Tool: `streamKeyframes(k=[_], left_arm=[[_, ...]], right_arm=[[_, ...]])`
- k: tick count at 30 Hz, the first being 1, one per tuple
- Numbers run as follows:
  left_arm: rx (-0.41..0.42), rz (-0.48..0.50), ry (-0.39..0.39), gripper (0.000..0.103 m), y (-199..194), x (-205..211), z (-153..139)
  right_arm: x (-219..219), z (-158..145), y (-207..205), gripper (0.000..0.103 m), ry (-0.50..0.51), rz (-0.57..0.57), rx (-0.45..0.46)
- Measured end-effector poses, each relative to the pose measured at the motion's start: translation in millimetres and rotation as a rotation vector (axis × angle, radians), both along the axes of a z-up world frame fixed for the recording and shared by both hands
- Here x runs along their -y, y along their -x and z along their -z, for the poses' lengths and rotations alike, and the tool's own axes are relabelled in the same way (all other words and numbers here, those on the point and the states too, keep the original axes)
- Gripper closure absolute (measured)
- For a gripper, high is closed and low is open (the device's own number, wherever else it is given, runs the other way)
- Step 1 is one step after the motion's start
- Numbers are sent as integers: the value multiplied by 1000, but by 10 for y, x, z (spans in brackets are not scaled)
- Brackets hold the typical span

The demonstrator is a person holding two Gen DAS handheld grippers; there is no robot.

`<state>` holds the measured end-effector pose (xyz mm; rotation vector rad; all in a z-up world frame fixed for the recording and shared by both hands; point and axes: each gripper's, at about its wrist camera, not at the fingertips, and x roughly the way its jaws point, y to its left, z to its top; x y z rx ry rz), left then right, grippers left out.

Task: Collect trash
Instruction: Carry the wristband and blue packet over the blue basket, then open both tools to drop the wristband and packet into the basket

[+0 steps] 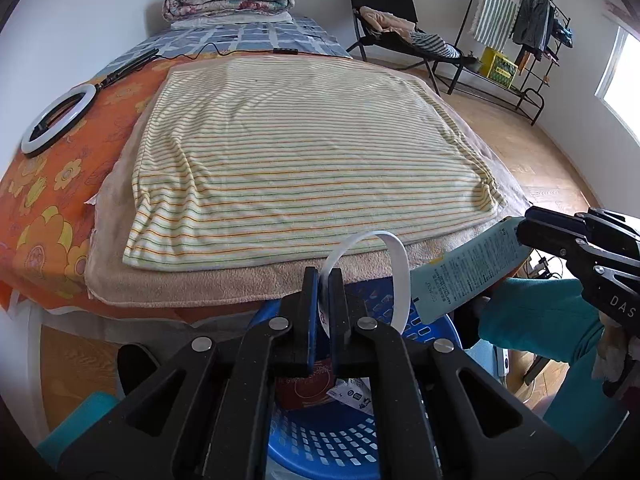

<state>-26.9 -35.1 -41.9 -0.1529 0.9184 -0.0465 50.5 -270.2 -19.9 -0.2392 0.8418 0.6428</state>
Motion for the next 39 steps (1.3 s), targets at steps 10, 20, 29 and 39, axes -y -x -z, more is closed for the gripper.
streamKeyframes(k=[10, 20, 29, 39], left_arm=[[-47, 3, -11, 101, 69, 29, 211], [-93, 18, -15, 101, 102, 107, 399], [-119, 22, -30, 101, 92, 136, 474], [-152, 28, -29, 101, 83, 177, 572]], right_arm=[[73, 221, 129, 85, 21, 8, -33], [21, 333, 190, 84, 39, -5, -45], [-7, 427, 204, 84, 47, -6, -60], [-87, 525, 225, 84, 61, -26, -88]])
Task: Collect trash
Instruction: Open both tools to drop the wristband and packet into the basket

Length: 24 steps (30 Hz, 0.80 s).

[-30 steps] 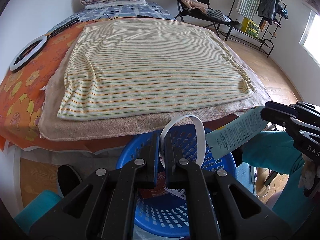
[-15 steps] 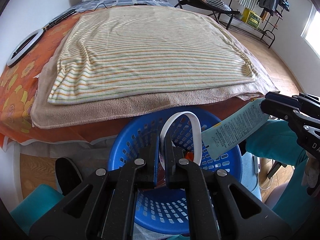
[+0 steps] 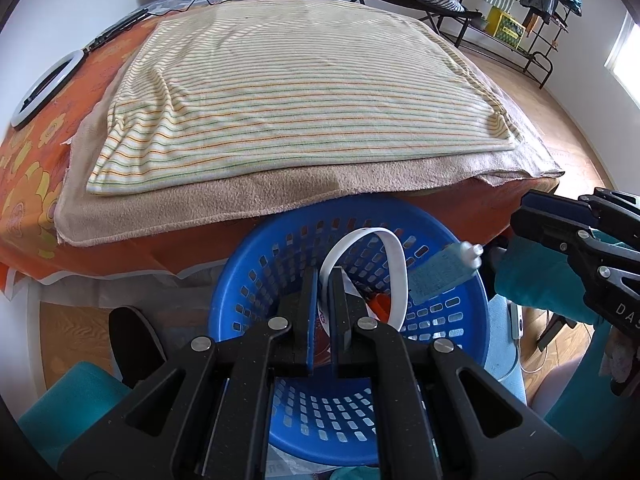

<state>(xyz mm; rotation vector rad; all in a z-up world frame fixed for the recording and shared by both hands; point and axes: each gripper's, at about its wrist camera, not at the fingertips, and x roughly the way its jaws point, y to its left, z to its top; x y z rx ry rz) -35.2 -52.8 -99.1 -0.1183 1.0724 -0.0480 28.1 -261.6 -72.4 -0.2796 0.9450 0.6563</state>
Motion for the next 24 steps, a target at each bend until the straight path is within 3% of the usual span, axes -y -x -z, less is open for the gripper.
streamKeyframes(k=[2, 4, 6, 10, 18, 24], left_arm=[[-19, 3, 2, 99, -12, 5, 40], [-36, -1, 4, 86, -21, 5, 81], [-36, -8, 2, 62, -12, 1, 99], [-40, -18, -11, 59, -9, -17, 112], [-42, -44, -21, 41, 3, -68, 125], [-45, -57, -22, 41, -4, -89, 108]], right_arm=[[-10, 36, 8, 83, 1, -4, -9], [-20, 69, 8, 78, 0, -8, -22], [-25, 106, 6, 73, -2, -8, -37], [-21, 165, -4, 64, -1, 0, -61], [45, 199, -42, 26, -19, 42, -92], [57, 230, -63, 17, -14, 61, -113]])
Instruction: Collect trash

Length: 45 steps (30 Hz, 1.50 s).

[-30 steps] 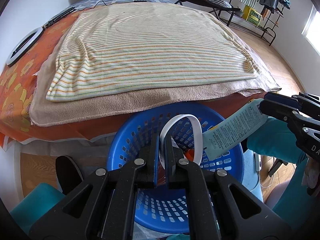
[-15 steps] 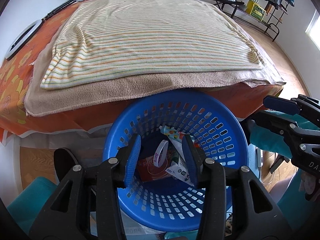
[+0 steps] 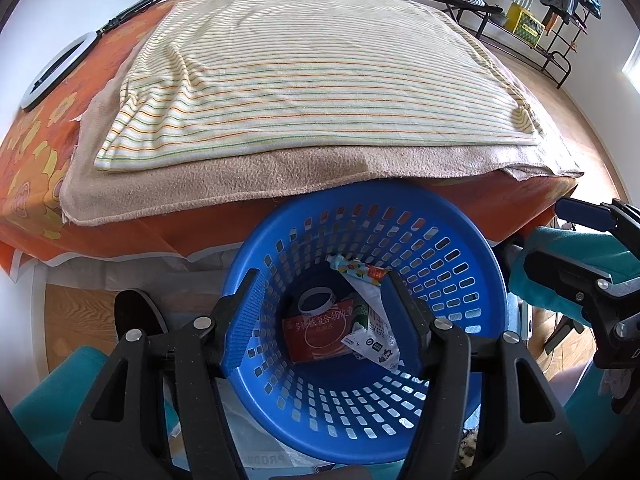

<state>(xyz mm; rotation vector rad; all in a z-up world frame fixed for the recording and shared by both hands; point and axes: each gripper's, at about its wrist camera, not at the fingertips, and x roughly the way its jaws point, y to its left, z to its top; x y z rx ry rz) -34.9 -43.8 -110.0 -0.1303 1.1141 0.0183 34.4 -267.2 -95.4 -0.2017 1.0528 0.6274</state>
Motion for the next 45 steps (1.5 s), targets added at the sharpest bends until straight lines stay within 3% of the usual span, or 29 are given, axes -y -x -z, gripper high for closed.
streamKeyframes(k=[7, 10, 24, 34, 37, 41, 45], left_arm=[[35, -21, 1, 40, -3, -44, -125], [50, -36, 4, 32, -2, -80, -184], [131, -83, 0, 32, -7, -191, -516], [247, -91, -8, 32, -50, -255, -1067], [286, -82, -18, 32, -75, -272, -1270], [338, -72, -28, 16, -90, -291, -1507], [363, -68, -22, 16, -123, -308, -1679]], right_arm=[[-4, -31, -33, 14, -9, 27, -13], [7, -98, -43, 10, -21, 45, 10], [16, -284, -68, 6, -38, 84, 64], [34, -622, -94, 6, -69, 103, 116], [38, -808, -99, 1, -76, 105, 166], [16, -1030, -138, 0, -71, 101, 233], [7, -1200, -212, 0, -80, 100, 272]])
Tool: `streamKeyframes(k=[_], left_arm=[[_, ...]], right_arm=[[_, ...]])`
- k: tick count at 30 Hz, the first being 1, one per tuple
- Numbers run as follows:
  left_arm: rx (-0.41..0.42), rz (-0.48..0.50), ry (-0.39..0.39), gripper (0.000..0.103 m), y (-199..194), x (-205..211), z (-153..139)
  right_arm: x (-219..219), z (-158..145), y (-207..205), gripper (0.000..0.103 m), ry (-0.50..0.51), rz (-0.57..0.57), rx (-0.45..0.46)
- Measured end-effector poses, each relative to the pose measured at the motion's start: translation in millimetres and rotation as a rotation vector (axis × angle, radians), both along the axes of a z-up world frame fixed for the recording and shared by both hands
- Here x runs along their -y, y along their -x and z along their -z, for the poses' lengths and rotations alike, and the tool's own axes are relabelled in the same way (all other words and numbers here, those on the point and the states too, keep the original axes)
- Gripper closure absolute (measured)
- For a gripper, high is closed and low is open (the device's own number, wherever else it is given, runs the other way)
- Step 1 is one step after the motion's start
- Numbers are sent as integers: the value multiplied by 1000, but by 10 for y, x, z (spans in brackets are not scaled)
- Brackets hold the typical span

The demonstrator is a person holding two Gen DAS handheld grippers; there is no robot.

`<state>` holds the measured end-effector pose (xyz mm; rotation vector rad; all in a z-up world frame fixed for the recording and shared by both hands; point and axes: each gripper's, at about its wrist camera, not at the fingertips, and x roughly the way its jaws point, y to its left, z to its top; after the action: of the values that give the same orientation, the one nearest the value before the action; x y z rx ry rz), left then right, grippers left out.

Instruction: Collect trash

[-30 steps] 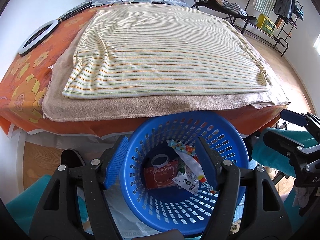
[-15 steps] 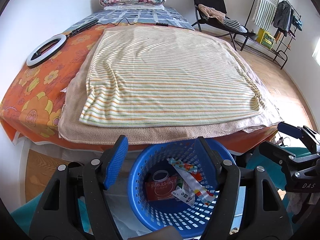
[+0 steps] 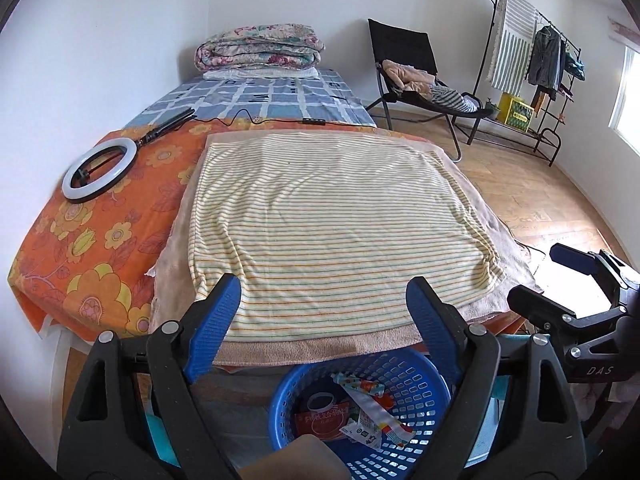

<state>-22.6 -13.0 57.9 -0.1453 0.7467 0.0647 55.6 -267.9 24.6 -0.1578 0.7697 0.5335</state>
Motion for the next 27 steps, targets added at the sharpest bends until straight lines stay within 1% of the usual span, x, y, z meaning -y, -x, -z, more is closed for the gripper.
streamKeyframes(k=[4, 5, 6, 8, 10, 15, 20, 24, 27], left_arm=[[12, 1, -25, 15, -63, 25, -136], [19, 1, -33, 12, -74, 32, -175], [30, 3, -36, 7, -83, 34, -214], [57, 4, -31, 2, -96, 32, -298], [81, -1, -32, 2, -126, 37, -382], [104, -2, -55, 0, -254, 67, -505], [111, -4, -67, 0, -388, 45, -479], [110, -23, -42, 0, -478, -42, -361], [80, -40, -27, 0, -558, -120, -272]], right_arm=[[9, -125, -89, 0, -5, 10, 36], [20, -153, -112, 0, -10, 13, 42], [31, -177, -136, 0, -18, 15, 47], [55, -225, -197, 0, -32, 25, 55], [73, -265, -262, 0, -47, 36, 64], [100, -310, -430, 0, -85, 57, 67], [117, -298, -607, 0, -118, 78, 60], [117, -276, -752, 0, -142, 85, 46], [127, -251, -810, 0, -160, 92, 47]])
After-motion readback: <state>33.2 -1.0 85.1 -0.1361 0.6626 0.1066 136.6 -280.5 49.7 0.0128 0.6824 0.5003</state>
